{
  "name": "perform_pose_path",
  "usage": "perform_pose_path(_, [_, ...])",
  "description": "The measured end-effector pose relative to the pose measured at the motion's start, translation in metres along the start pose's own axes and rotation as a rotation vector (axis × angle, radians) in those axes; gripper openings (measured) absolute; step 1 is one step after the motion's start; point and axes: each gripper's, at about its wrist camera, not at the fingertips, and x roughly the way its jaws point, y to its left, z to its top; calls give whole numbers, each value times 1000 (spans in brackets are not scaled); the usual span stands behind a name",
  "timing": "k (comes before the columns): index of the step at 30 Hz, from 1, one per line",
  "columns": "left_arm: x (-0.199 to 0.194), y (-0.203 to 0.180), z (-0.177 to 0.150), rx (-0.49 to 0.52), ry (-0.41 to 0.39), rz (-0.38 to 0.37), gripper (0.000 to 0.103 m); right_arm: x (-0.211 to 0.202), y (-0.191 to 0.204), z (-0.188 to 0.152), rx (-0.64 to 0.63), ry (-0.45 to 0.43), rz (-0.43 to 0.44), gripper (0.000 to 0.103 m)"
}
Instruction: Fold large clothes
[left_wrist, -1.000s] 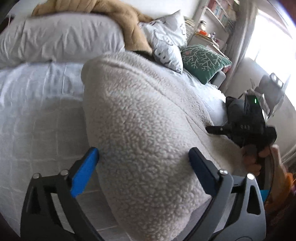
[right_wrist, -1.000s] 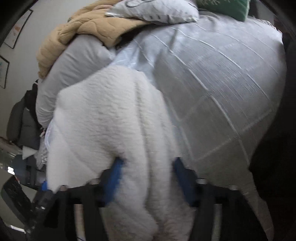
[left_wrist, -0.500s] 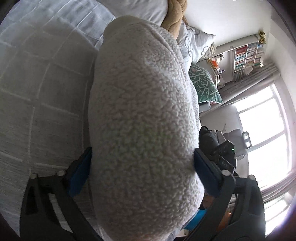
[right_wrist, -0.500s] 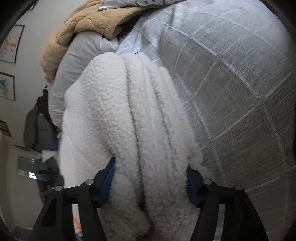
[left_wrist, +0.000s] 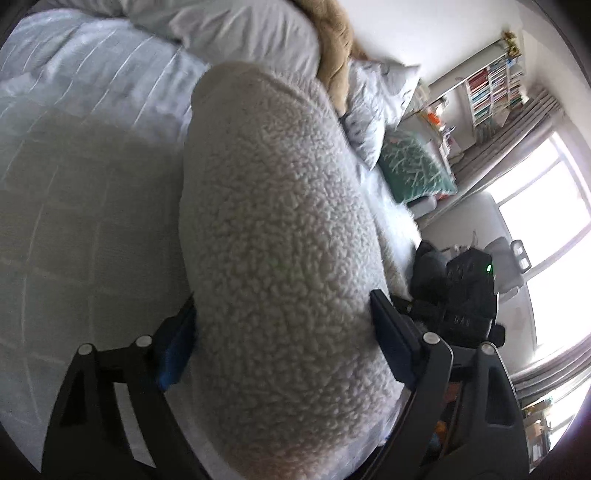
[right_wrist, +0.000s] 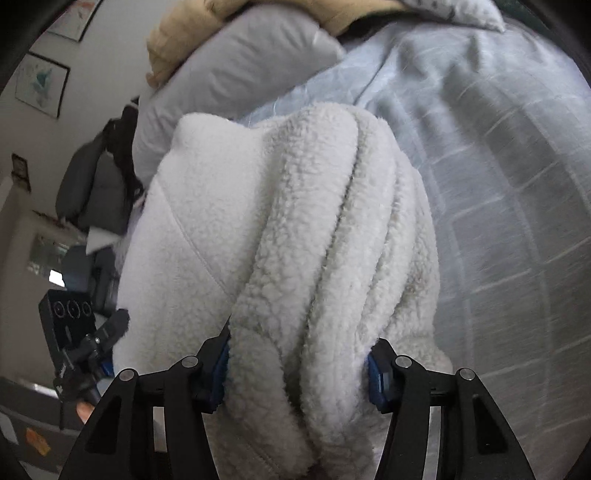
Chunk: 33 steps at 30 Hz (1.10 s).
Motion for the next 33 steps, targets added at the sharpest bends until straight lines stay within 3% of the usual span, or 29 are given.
perform_pose_path(4, [6,13,-12,14,-6,38,90,15,-3,2,0,28,-106,77])
perform_pose_path(7, [-8,5,-5,23,-13,78,90,6,-6,6,52,19,-107,78])
perform_pose_path(9, [-24,-10,1,78,-92,106,89,-10,-3,4,68,-17,-138,78])
perform_pose_path(11, [-38,-20,4,120,-179,132,89,-26,5,7,66,-89,-192,78])
perform_pose_path(16, [-39,-50,17,271,-345,328,87,-70,57,7,-79,-386,-412,79])
perform_pose_path(21, [-10,-60,37,330,-404,412,74,-65,87,15,-132,-530,-382,79])
perform_pose_path(24, [13,-61,41,327,-379,399,69,-47,91,25,-153,-553,-355,77])
perform_pose_path(26, [32,-60,41,315,-322,394,65,-30,90,31,-171,-551,-366,77])
perform_pose_path(30, [62,-47,38,315,-244,445,64,26,59,36,-188,-416,-539,71])
perform_pose_path(33, [71,-40,34,310,-235,432,65,48,28,35,-138,-367,-484,72])
